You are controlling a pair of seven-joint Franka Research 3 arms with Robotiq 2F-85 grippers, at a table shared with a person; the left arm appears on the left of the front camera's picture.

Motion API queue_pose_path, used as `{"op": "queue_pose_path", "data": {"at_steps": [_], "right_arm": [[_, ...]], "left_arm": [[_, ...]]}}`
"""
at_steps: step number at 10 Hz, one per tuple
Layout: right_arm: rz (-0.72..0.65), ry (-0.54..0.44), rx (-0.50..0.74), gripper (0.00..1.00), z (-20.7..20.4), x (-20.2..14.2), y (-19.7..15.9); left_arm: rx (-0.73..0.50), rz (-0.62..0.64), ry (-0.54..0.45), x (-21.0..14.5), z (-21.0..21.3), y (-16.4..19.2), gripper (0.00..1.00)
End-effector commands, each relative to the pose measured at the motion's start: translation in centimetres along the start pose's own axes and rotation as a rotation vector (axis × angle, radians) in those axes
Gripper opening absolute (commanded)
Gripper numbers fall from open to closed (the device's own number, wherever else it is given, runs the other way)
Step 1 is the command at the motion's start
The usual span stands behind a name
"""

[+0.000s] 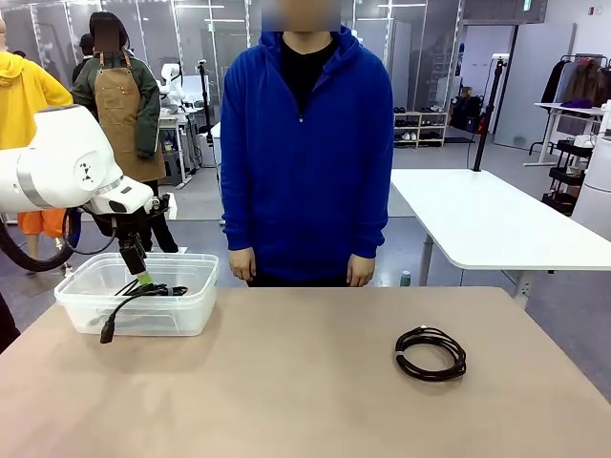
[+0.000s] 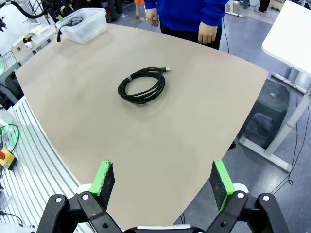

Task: Organize and store the cables.
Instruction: Place the USB Extension Cable into the Organizing box.

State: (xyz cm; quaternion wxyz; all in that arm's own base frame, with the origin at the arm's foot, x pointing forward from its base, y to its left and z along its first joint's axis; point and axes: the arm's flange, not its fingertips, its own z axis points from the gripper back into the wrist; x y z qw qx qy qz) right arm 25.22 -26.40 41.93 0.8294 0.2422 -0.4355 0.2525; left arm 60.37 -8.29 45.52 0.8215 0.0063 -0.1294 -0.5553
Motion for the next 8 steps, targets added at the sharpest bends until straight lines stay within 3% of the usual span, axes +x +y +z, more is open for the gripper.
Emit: {"op": "queue_pose_path", "data": {"at_steps": [1, 8], "right_arm": [[0.016, -0.014, -0.001, 1.0, 0.02, 0.01, -0.24], [0.016, -0.014, -0.001, 1.0, 0.02, 0.01, -0.24]], "left_arm": [[-0.002, 0.004, 0.004, -0.45, -0.27, 0.26, 1.0], [-0.002, 0.004, 0.004, -0.45, -0.27, 0.26, 1.0]]}}
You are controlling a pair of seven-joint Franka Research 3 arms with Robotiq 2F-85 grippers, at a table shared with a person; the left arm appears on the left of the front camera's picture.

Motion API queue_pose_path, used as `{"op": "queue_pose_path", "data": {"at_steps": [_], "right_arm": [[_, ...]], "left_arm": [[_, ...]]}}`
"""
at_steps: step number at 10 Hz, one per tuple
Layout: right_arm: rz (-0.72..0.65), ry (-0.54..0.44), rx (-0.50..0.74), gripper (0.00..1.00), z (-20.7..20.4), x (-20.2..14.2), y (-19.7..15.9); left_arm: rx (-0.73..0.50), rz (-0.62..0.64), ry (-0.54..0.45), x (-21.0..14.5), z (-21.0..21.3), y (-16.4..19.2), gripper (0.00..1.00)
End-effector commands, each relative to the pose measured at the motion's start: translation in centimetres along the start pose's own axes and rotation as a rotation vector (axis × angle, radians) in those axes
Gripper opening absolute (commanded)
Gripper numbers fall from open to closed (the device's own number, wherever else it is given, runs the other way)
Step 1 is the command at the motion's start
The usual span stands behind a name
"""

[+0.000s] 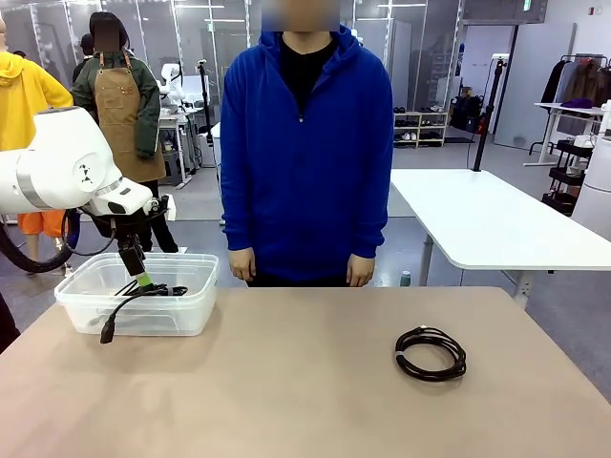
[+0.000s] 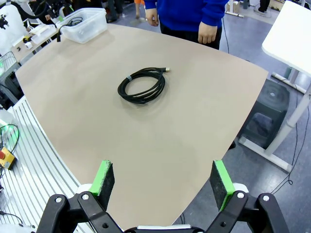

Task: Organize and store the cables.
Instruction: Place the USB Extension Cable into the Organizing box.

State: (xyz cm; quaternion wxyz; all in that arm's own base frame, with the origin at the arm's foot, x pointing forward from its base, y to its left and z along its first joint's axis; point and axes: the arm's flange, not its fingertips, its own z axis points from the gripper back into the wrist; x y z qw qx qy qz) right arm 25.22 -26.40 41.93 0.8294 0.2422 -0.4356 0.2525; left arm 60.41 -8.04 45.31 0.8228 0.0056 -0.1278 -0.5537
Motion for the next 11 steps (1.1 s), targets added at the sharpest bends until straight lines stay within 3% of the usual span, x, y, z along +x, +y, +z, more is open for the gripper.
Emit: {"op": "queue_pose_path", "data": {"at_steps": [1, 6, 7, 8, 9, 10, 11], "right_arm": [[0.016, -0.014, -0.001, 1.0, 0.0, 0.0, -0.2], [0.016, -0.014, -0.001, 1.0, 0.0, 0.0, -0.2], [0.0, 0.0, 0.0, 1.0, 0.0, 0.0, 0.0], [0.132, 0.059, -0.07, 1.0, 2.0, 1.3, 2.4], [0.175, 0.196, -0.091, 1.0, 1.3, 3.8, 4.7], [0.213, 0.308, -0.089, 1.0, -0.9, 6.8, 6.8], [0.244, 0.423, -0.133, 1.0, -3.4, 10.0, 8.2]], "left_arm": [[0.001, 0.0, 0.002, -0.2, -0.1, 0.2, 1.0], [0.0, 0.0, 0.0, 0.0, 0.0, 0.0, 1.0], [-0.048, -0.053, -0.061, -0.3, 1.7, -1.3, 1.0], [-0.075, -0.079, -0.104, -1.4, 3.6, -2.6, 1.0], [-0.163, -0.112, -0.156, -3.3, 5.7, -4.5, 1.0], [-0.294, -0.183, -0.289, -5.0, 7.9, -6.7, 1.0], [-0.258, -0.199, -0.262, -6.9, 9.1, -8.8, 1.0]]}}
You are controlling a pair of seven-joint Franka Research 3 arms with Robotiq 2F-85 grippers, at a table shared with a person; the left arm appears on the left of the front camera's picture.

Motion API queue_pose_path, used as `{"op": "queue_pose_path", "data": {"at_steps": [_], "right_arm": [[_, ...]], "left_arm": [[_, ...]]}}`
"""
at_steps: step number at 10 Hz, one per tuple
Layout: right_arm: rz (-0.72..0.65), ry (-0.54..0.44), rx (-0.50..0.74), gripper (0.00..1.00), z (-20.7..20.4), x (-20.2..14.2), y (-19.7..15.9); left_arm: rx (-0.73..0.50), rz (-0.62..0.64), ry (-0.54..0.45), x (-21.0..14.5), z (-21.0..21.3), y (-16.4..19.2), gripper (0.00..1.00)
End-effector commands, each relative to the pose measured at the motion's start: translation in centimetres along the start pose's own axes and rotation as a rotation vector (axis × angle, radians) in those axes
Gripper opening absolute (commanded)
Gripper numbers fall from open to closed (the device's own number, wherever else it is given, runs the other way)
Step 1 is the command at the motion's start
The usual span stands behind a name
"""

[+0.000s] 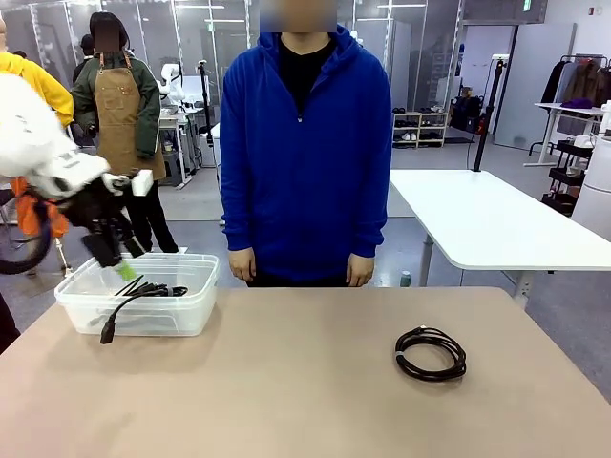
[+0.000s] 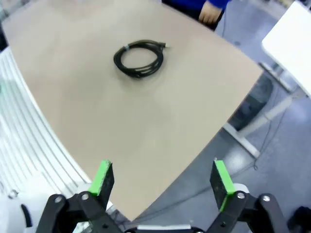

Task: Organize and store the cables.
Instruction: Place the USB Extension Cable into the Organizing box.

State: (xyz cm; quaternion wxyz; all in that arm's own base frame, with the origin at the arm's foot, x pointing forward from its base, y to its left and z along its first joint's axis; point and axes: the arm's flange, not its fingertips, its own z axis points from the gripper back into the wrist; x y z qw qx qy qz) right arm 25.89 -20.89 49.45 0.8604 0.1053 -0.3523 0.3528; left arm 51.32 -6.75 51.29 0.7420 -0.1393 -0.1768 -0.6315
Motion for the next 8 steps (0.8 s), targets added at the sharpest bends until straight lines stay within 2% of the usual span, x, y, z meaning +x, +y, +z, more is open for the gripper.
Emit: {"op": "queue_pose_path", "data": {"at_steps": [1, 3, 5, 6, 7, 8], "right_arm": [[0.042, 0.217, 0.004, 1.0, -4.0, 7.7, 3.7], [0.041, 0.402, 0.026, 1.0, -8.6, 15.0, 6.2], [0.018, 0.521, -0.046, 1.0, -15.6, 18.7, 9.4], [-0.009, 0.556, -0.069, 1.0, -19.6, 20.0, 11.8], [0.034, 0.512, -0.1, 1.0, -22.3, 21.1, 13.5], [-0.015, 0.497, -0.102, 1.0, -24.4, 21.6, 14.3]], "left_arm": [[-0.028, -0.009, -0.017, -4.1, 2.7, -5.3, 1.0], [-0.049, 0.141, -0.032, -6.7, 4.2, -10.1, 1.0], [-0.028, 0.145, -0.07, -8.7, 4.5, -13.7, 1.0], [-0.073, 0.074, -0.098, -9.2, 5.6, -16.3, 1.0], [-0.057, 0.04, -0.074, -9.0, 6.0, -17.7, 1.0], [-0.05, 0.025, -0.049, -8.7, 6.1, -18.2, 1.0]]}}
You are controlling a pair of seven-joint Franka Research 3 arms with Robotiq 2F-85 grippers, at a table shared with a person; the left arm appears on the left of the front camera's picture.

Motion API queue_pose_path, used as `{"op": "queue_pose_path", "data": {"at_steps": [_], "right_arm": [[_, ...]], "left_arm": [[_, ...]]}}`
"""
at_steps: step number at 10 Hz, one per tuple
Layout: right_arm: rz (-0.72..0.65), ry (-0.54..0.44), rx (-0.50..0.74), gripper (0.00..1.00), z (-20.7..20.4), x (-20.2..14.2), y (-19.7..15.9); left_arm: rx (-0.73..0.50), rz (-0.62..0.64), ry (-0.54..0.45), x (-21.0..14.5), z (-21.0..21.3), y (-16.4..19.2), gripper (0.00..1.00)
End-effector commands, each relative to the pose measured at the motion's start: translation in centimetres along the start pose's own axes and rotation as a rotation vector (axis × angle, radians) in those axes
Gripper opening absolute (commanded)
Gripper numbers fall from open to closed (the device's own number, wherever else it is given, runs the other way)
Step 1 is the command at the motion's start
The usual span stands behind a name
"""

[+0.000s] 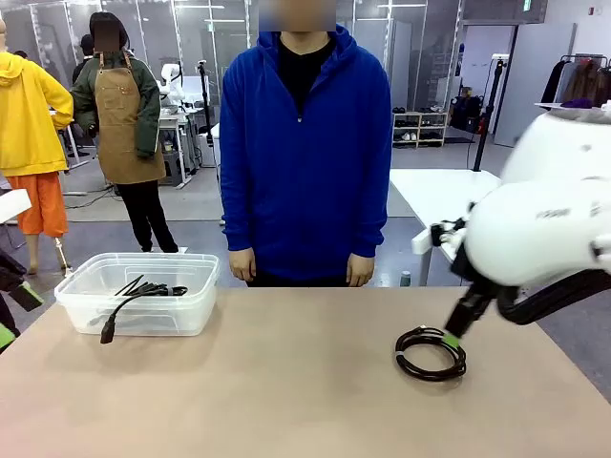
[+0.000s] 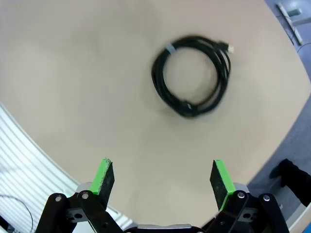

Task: Organize and store the cables.
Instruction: Place the USB Extension Cable into the Organizing box.

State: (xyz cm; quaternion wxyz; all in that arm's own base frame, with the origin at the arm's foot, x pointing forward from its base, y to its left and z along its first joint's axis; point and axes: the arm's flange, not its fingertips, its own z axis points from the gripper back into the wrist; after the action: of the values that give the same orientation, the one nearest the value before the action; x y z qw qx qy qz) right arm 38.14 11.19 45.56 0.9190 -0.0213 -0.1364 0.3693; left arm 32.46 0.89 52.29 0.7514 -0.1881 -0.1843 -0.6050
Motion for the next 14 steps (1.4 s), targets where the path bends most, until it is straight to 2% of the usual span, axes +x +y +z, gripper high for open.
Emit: {"op": "queue_pose_path", "data": {"at_steps": [1, 2, 3, 7, 9, 10, 11, 12, 14], "right_arm": [[-0.087, -0.029, -0.048, 1.0, -1.5, 2.0, -0.4], [0.0, 0.0, 0.0, 1.0, 0.0, 0.0, 0.0], [0.0, 0.0, 0.0, 1.0, 0.0, 0.0, 0.0], [-0.022, -0.005, 0.002, 1.0, -0.2, 0.4, -0.1], [-0.279, 0.022, 0.059, 1.0, -3.8, 3.6, -0.7], [-0.405, 0.099, 0.008, 1.0, -5.6, 6.0, -0.8], [-0.499, 0.141, 0.024, 1.0, -7.3, 8.1, -0.7], [-0.667, 0.138, 0.029, 1.0, -8.7, 9.2, -1.1], [-0.813, 0.184, 0.032, 1.0, -11.1, 10.4, -1.1]], "left_arm": [[-0.001, -0.032, 0.044, 0.7, 0.0, -0.4, 1.0], [-0.019, -0.103, 0.06, 1.1, 0.1, 0.2, 1.0], [0.006, -0.023, 0.016, 0.3, 0.4, -0.8, 1.0], [0.006, -0.023, 0.016, 0.3, 0.4, -0.8, 1.0], [0.006, -0.023, 0.016, 0.3, 0.4, -0.8, 1.0], [0.006, -0.023, 0.016, 0.3, 0.4, -0.8, 1.0], [0.006, -0.023, 0.016, 0.3, 0.4, -0.8, 1.0], [0.006, -0.023, 0.016, 0.3, 0.4, -0.8, 1.0], [0.006, -0.023, 0.016, 0.3, 0.4, -0.8, 1.0]]}}
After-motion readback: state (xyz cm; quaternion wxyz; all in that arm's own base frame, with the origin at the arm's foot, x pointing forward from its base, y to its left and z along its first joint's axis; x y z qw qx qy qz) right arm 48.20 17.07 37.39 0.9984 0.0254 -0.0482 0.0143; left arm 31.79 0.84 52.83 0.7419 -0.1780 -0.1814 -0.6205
